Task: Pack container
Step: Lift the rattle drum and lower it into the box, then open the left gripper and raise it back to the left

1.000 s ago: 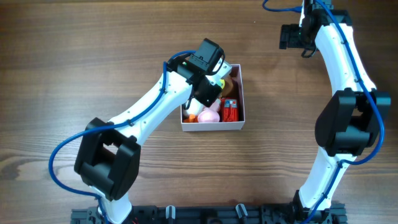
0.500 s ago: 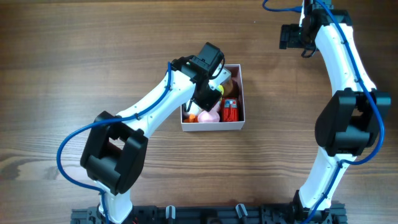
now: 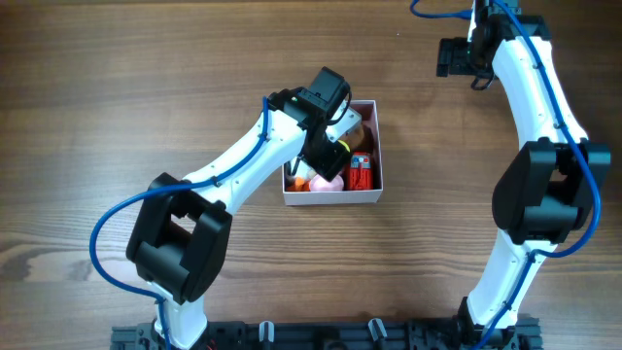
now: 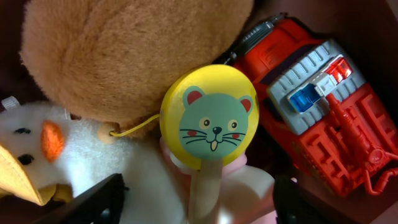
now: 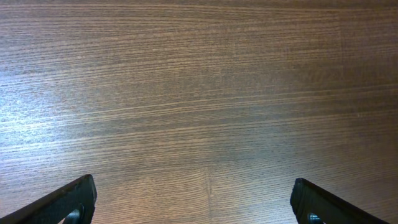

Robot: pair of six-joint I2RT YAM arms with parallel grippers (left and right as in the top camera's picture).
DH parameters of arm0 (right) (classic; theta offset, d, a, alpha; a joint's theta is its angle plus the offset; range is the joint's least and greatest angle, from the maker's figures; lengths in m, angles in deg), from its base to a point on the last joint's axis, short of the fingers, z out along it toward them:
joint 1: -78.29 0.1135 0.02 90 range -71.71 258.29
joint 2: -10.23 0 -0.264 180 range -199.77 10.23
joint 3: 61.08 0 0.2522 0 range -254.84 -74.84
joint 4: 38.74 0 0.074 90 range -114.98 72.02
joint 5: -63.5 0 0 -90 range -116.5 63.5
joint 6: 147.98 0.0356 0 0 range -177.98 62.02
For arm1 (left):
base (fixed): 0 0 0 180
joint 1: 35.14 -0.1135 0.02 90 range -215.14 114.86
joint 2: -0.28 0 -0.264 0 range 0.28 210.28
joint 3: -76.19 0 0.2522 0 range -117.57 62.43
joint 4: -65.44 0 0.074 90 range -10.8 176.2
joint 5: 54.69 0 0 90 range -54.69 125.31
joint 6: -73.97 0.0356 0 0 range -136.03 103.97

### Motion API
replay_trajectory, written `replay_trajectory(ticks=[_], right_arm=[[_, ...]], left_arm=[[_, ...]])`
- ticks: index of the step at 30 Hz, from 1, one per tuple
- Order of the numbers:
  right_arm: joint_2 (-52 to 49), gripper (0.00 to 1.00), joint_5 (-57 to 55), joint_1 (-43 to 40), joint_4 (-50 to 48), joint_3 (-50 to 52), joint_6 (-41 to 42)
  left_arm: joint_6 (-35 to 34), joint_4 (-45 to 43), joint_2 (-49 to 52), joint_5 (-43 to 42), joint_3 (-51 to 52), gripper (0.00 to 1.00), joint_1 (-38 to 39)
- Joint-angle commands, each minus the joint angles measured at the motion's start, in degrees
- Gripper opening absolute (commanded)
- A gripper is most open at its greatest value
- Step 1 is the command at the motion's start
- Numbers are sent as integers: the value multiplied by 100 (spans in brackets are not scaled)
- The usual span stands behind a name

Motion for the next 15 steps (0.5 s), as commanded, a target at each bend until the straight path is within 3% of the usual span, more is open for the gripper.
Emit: replay_trajectory(ticks=[1,10,15], right_arm=[[199,99,-96,28,-17,-120,39],[199,100,-96,28,-17,-120,42],[199,99,-96,28,-15,-120,42]], left_arm=[[50,-17,70,212,0,79,-33],[-35,-28,-317,501,-1051,84,-426],[-776,-28,-498,518,-1700,86,-1008]])
